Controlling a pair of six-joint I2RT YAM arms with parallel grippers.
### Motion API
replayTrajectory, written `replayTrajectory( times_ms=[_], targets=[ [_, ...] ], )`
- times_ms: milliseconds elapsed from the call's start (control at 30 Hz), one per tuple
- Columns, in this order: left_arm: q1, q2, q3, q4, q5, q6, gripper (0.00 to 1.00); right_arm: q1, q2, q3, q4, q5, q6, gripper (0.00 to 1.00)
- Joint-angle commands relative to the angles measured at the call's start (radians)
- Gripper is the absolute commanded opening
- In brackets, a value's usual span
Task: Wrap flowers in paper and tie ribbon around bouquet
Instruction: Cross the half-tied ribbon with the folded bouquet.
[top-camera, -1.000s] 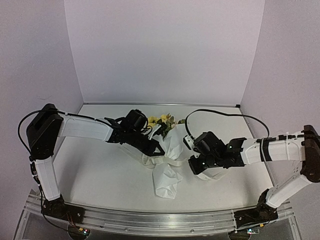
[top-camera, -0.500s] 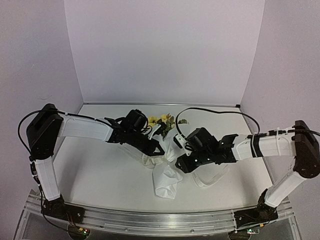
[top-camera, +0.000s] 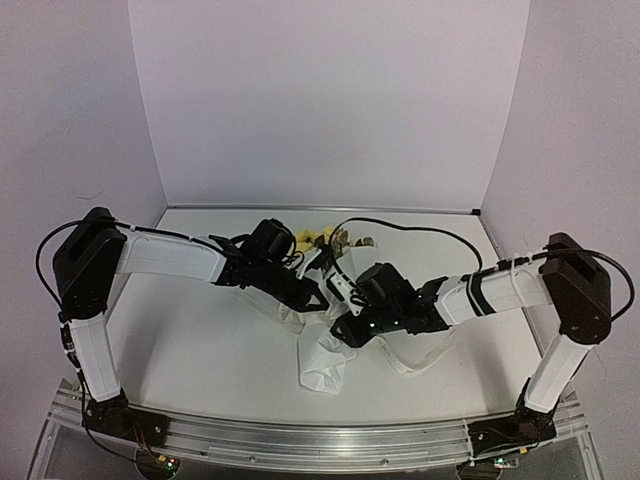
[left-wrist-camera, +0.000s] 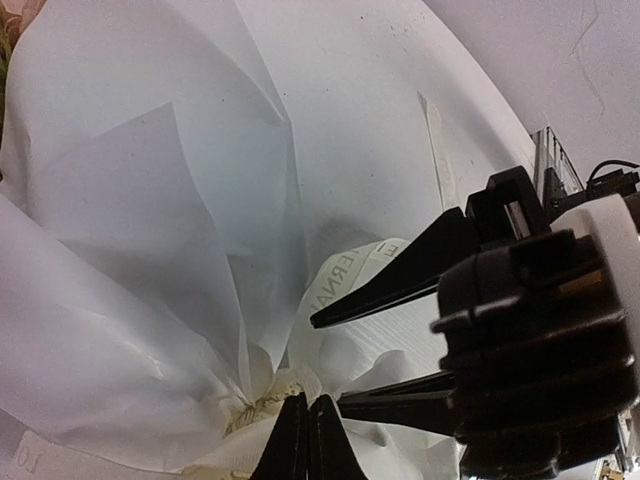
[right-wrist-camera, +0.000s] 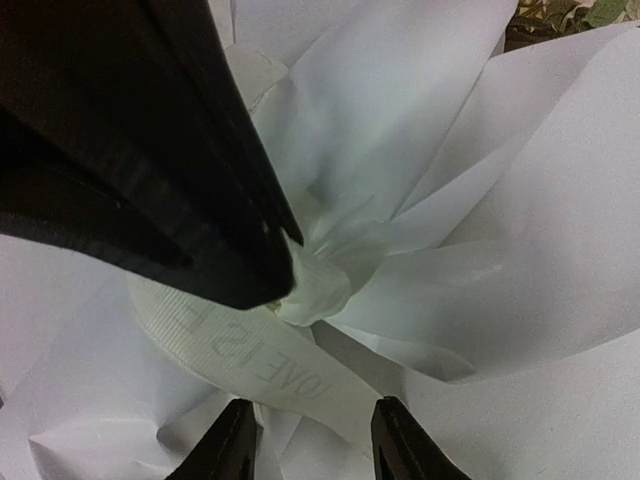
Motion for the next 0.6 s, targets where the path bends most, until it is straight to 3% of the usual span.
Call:
replayTrajectory(
  times_ms=[0,367,567],
  targets=[
    [-0.003,-0.029,0.021,0.036,-0.015,-0.030,0.00,0.006,0.023,0.006,0.088,0.091,0.015,0.37],
    [-0.003,-0.064,0.018,0.061,-0.028,-0.073,0.00,0.006,0.061,0.011,0.173,0.185,0.086,0.26],
    [-0.003,-0.067,0.020,0.052,-0.049,-0.071,0.00,0.006,0.070,0.017,0.188,0.207,0.103,0.12]
  ],
)
